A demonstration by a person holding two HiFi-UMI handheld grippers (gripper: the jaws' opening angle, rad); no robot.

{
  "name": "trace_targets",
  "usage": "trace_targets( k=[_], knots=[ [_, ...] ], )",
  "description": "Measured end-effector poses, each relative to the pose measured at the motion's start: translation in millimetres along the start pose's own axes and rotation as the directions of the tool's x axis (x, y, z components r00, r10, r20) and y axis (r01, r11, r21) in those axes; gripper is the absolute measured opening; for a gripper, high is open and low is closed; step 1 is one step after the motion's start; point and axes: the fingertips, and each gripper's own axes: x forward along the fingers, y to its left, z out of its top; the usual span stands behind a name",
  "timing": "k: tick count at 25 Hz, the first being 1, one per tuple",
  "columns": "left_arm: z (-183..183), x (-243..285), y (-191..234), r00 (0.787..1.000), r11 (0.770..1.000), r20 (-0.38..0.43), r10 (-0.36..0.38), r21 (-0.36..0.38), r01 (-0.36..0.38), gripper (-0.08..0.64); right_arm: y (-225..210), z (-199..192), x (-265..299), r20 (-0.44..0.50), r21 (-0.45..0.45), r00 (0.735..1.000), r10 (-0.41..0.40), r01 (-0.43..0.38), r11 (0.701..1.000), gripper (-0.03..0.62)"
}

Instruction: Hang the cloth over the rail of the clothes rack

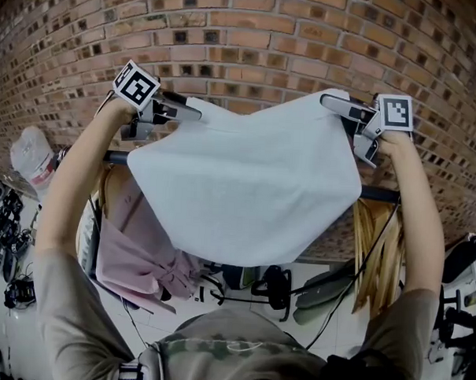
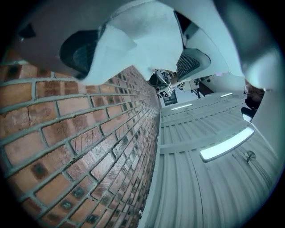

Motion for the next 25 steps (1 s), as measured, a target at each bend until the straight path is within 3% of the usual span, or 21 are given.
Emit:
trace_targets(
  k=[8,13,20,25],
  knots=[
    [9,-11,17,0.997,0.998,0.065,0.050,-0.039,-0.048,0.262,0,-2,3,-0.011,-0.003,1.000,0.011,-0.011,1.000,0.529],
    [30,-30,28,0.978,0.991,0.161,0.135,-0.026,-0.133,0.262,-3,-17,9,-0.077,-0.009,0.997,-0.002,0.001,1.000,0.529],
    [71,-44,7,0.929,0.998,0.364,0.057,-0.041,-0.045,0.262,-7,-30,14,-0.123,-0.013,0.992,-0.006,0.005,1.000,0.529],
    [69,-40,-4,0.937,1.000,0.349,0.002,0.000,-0.003,0.262,-2,-35,19,-0.147,-0.018,0.989,0.002,-0.005,1.000,0.529]
  ],
)
